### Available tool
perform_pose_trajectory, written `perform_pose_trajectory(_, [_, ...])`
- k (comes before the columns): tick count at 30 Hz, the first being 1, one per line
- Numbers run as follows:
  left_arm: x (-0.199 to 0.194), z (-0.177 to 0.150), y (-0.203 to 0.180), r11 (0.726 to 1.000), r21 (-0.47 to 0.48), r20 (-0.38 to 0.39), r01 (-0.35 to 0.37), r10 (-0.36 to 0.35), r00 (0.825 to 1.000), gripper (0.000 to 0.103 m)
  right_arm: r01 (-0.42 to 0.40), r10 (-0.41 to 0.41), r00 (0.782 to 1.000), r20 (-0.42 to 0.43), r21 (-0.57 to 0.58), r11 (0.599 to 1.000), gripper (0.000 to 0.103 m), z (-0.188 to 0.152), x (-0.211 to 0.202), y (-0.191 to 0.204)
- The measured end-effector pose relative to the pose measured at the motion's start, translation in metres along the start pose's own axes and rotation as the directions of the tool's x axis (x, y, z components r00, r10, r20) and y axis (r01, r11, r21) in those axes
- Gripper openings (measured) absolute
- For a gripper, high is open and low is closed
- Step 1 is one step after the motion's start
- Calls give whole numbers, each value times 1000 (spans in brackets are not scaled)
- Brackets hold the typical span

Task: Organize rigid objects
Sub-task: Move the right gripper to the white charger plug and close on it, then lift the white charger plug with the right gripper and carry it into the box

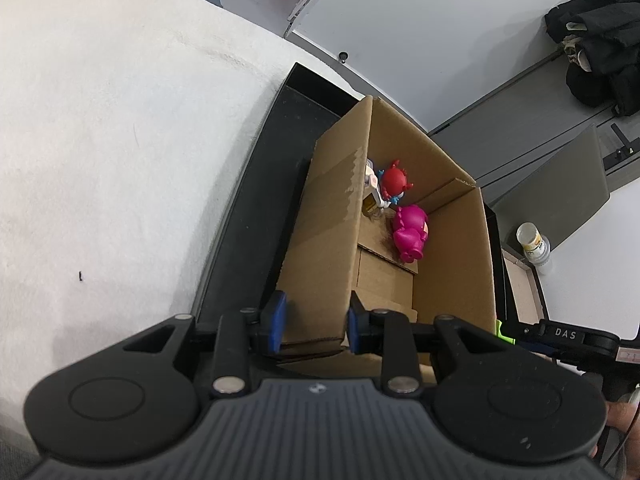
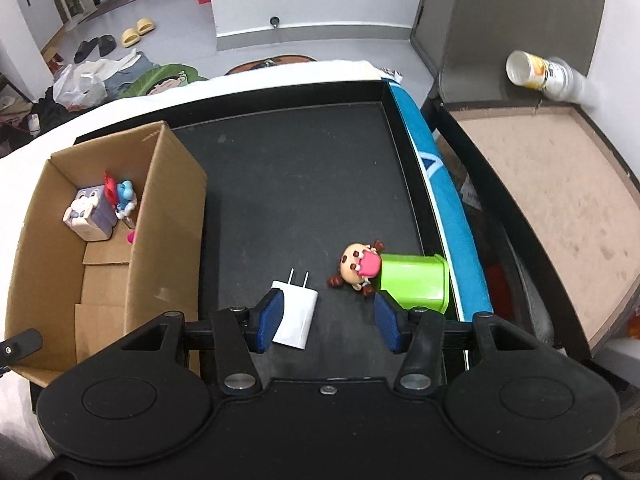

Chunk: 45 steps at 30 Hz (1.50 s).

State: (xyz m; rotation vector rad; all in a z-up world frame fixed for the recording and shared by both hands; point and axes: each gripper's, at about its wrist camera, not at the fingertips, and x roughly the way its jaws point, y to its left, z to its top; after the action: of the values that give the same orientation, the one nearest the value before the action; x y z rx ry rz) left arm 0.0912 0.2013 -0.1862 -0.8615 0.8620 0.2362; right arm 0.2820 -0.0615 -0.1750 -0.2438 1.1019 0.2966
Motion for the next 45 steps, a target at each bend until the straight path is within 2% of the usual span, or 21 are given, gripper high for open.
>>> perform_pose_trajectory(11, [0, 0, 0, 1000, 4, 0, -3, 3, 1000, 28, -20, 22, 999, -48, 50, 999, 50, -4, 24, 6])
perform_pose_trajectory(30, [1, 0, 0, 1000, 2, 0, -2, 2, 1000, 28, 11, -11, 995, -103, -3, 1000, 50, -2, 60, 34])
perform_pose_trajectory(33, [1, 0, 1, 1000, 3, 1, -2, 2, 1000, 28, 11, -10, 992, -123, 5, 1000, 46, -3, 66, 33])
perform_pose_trajectory(34, [1, 0, 0, 1000, 3, 0, -2, 2, 1000, 28, 10, -9, 992, -127, 7, 1000, 38, -4, 66, 32])
perform_pose_trajectory(36, [0, 0, 0, 1000, 2, 0, -2, 2, 1000, 28, -13, 17, 991, -133, 38, 999, 38, -5, 65, 28])
perform_pose_trajectory(41, [0, 0, 1, 1000, 4, 0, -2, 2, 1000, 28, -7, 5, 992, -128, -10, 1000, 38, -8, 55, 30])
perform_pose_trajectory(45, [1, 0, 1, 1000, 4, 1, -4, 4, 1000, 28, -14, 11, 996, -87, -38, 999, 38, -7, 36, 34])
